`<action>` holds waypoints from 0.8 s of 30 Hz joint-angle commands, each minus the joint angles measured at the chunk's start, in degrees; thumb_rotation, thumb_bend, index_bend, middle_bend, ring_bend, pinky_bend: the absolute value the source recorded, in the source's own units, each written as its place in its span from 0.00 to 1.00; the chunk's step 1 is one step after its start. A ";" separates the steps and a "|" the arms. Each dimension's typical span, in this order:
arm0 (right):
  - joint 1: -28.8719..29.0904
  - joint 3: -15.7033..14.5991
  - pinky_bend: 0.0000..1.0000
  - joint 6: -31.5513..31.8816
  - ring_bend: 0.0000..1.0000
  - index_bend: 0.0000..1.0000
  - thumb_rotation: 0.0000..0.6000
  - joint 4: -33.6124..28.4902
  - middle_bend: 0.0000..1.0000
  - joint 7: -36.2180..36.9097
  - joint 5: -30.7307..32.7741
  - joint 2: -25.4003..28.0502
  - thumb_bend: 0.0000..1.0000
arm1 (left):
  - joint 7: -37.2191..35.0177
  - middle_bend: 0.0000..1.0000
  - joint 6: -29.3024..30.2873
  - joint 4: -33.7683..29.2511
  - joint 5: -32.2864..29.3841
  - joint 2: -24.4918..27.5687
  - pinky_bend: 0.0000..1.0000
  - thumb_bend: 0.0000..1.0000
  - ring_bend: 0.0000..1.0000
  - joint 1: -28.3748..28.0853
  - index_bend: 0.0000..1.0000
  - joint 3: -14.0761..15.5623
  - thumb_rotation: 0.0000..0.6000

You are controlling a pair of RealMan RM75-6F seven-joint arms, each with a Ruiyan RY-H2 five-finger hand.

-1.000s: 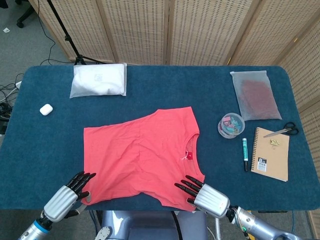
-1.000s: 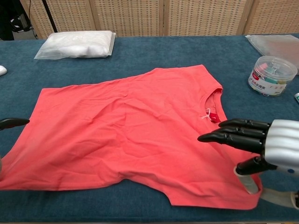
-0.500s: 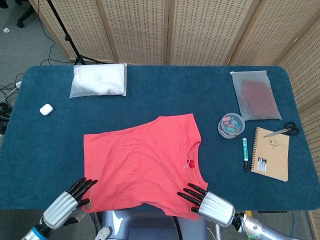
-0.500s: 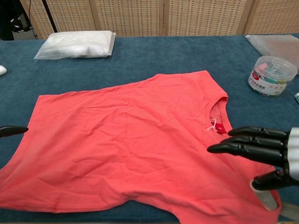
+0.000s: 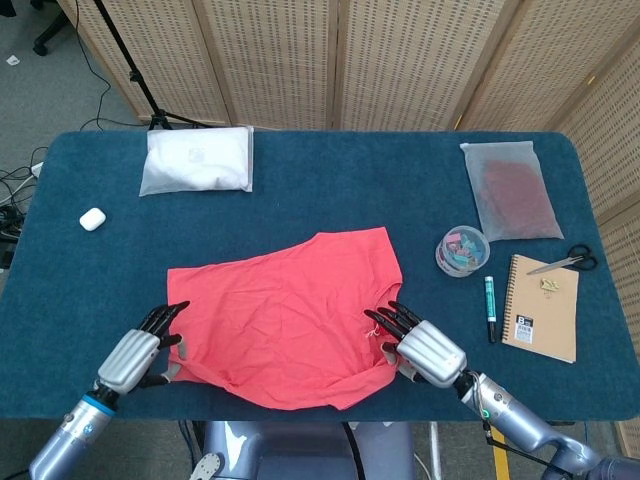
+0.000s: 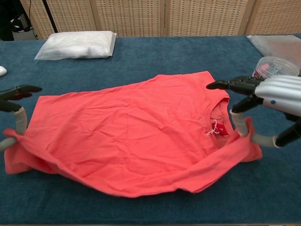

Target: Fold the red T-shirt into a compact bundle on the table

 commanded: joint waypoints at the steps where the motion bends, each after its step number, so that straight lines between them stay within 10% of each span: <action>1: 2.09 3.38 0.00 -3.07 0.00 0.65 1.00 -1.65 0.01 -0.30 3.80 0.04 0.57 | 2.23 0.00 -4.34 -3.70 -5.86 1.95 0.00 0.62 0.00 -2.85 0.73 -4.52 1.00; 24: 12.77 20.36 0.00 -16.25 0.00 0.65 1.00 3.80 0.02 -9.24 29.81 -6.67 0.57 | 8.35 0.00 -20.07 4.41 -30.43 -1.89 0.00 0.63 0.00 -12.34 0.73 -16.04 1.00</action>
